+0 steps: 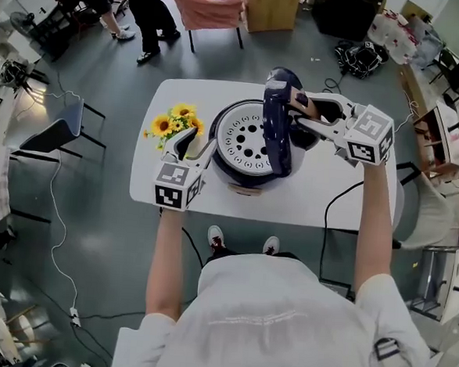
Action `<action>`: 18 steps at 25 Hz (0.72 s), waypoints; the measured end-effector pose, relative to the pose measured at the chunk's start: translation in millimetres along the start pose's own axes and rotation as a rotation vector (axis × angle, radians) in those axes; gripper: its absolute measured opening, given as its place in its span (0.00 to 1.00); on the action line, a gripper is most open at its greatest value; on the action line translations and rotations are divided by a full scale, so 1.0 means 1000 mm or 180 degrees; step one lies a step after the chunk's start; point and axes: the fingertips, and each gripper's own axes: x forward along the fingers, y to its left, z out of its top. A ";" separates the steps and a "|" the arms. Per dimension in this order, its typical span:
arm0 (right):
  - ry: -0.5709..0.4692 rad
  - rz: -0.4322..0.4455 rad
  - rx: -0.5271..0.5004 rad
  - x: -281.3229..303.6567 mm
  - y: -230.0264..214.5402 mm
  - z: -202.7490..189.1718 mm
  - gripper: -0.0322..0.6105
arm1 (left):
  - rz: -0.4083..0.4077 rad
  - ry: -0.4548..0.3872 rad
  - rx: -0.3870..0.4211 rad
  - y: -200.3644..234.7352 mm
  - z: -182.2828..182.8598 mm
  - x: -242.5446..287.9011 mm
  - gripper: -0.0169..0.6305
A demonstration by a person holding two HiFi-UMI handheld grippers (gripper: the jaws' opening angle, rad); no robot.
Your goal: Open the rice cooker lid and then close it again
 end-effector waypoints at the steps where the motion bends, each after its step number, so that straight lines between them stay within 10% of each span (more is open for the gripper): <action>1: -0.0035 -0.0015 0.0012 -0.004 -0.001 -0.002 0.37 | -0.0016 0.0009 0.0008 -0.003 -0.001 0.003 0.36; 18: -0.0307 -0.0235 0.0144 -0.054 -0.015 -0.023 0.38 | -0.0114 0.0058 0.0084 -0.050 0.006 0.016 0.36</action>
